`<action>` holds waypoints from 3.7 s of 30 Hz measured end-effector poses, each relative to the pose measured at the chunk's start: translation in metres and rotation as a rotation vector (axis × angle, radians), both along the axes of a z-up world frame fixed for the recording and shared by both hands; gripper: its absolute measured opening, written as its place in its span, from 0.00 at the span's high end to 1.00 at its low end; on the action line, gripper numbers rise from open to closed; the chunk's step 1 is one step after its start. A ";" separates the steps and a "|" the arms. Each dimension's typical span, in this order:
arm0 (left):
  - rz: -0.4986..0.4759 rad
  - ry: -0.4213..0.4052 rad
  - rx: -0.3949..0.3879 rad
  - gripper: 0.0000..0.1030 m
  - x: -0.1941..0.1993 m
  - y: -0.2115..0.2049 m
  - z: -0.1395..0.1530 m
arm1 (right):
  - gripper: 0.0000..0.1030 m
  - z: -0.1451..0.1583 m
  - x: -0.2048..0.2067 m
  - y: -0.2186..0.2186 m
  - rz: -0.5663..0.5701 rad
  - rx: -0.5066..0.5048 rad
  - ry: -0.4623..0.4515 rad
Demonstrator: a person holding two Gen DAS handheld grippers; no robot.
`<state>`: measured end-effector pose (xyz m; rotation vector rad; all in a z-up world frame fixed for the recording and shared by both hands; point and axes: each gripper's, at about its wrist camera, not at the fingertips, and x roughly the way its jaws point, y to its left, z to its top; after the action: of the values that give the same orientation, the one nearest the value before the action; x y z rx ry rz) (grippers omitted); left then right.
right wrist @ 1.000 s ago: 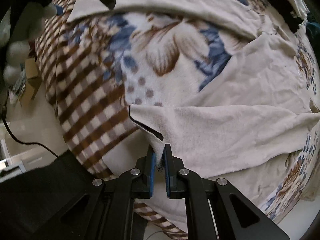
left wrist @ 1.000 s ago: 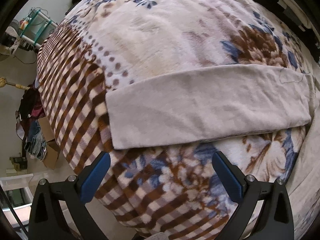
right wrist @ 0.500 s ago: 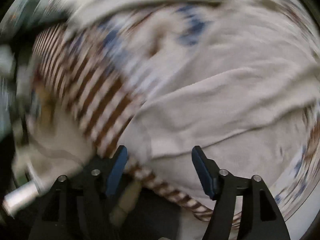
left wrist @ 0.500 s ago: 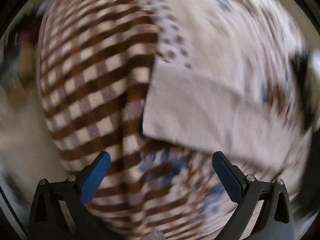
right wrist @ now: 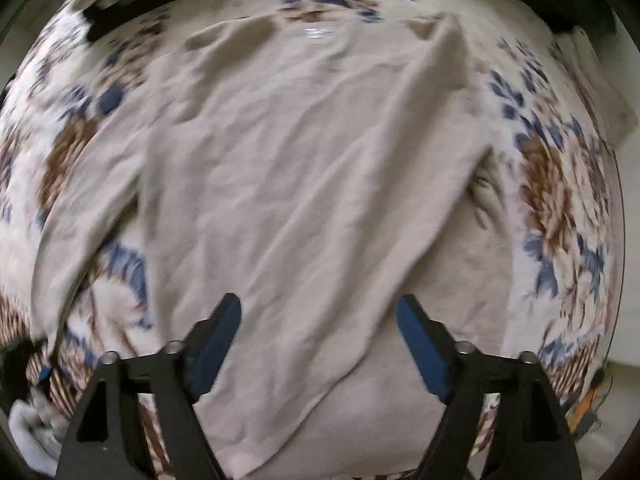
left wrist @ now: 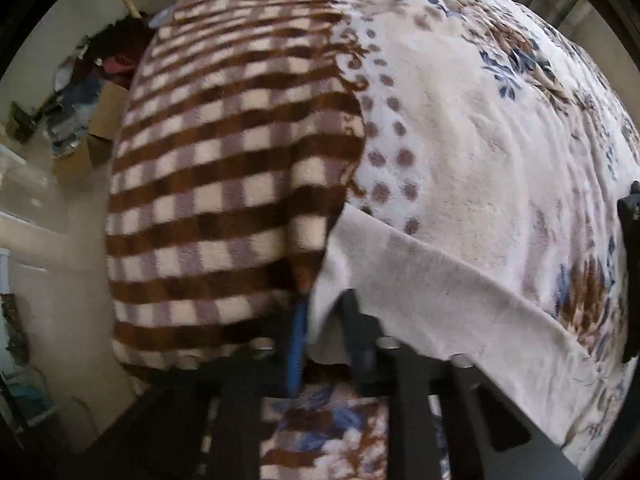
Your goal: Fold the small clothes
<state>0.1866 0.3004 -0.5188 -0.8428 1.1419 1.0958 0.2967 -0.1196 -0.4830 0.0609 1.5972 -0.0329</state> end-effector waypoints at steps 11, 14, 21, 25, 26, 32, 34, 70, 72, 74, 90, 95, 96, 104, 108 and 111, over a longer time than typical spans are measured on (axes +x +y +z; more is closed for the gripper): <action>-0.076 -0.096 0.073 0.99 -0.026 -0.017 0.067 | 0.19 -0.010 -0.023 0.026 0.010 0.057 0.002; -0.129 -0.128 0.122 0.99 -0.018 -0.038 0.086 | 0.19 -0.016 -0.026 0.038 0.024 0.071 0.007; -0.360 -0.277 0.253 0.99 0.039 -0.086 0.153 | 0.19 -0.015 -0.036 0.012 0.012 0.083 0.001; -0.668 -0.397 0.278 0.99 0.094 -0.164 0.193 | 0.19 -0.012 -0.038 -0.010 -0.029 0.092 0.000; -0.750 -0.416 0.271 0.99 0.104 -0.186 0.198 | 0.19 -0.012 -0.040 -0.016 -0.040 0.091 0.000; -1.296 -0.416 0.034 0.99 0.116 -0.345 0.169 | 0.19 -0.023 -0.061 -0.073 -0.160 0.089 0.050; -1.442 -0.372 -0.031 0.99 0.101 -0.386 0.150 | 0.19 -0.030 -0.073 -0.096 -0.205 0.079 0.074; -1.046 0.151 0.051 0.12 0.123 -0.287 -0.018 | 0.97 -0.075 -0.109 -0.097 0.011 0.286 0.033; -1.053 0.148 0.047 0.12 0.126 -0.288 -0.020 | 0.97 -0.070 -0.122 -0.106 -0.016 0.299 0.054; -1.060 0.152 0.048 0.12 0.127 -0.290 -0.022 | 0.97 -0.064 -0.134 -0.111 -0.035 0.302 0.072; -1.064 0.141 -0.002 0.12 0.134 -0.283 -0.029 | 0.97 -0.077 -0.187 -0.138 -0.076 0.252 0.241; -1.063 0.120 -0.037 0.12 0.122 -0.273 -0.007 | 0.91 -0.089 -0.183 -0.129 -0.119 0.299 0.294; -1.062 0.111 -0.049 0.12 0.119 -0.270 -0.001 | 0.78 -0.087 -0.178 -0.133 -0.143 0.317 0.309; -1.093 0.094 -0.283 0.12 0.053 -0.248 0.004 | 0.37 -0.076 -0.178 -0.182 -0.310 0.352 0.270; -1.094 0.134 -0.349 0.12 0.009 -0.240 -0.008 | 0.37 -0.097 -0.193 -0.201 -0.313 0.389 0.342; -1.108 0.125 -0.365 0.12 -0.008 -0.237 -0.013 | 0.37 -0.110 -0.207 -0.200 -0.298 0.431 0.382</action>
<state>0.1784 0.0639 -0.5318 -0.2807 1.6301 0.0159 0.0896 -0.3200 -0.5931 0.6611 1.9406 0.0727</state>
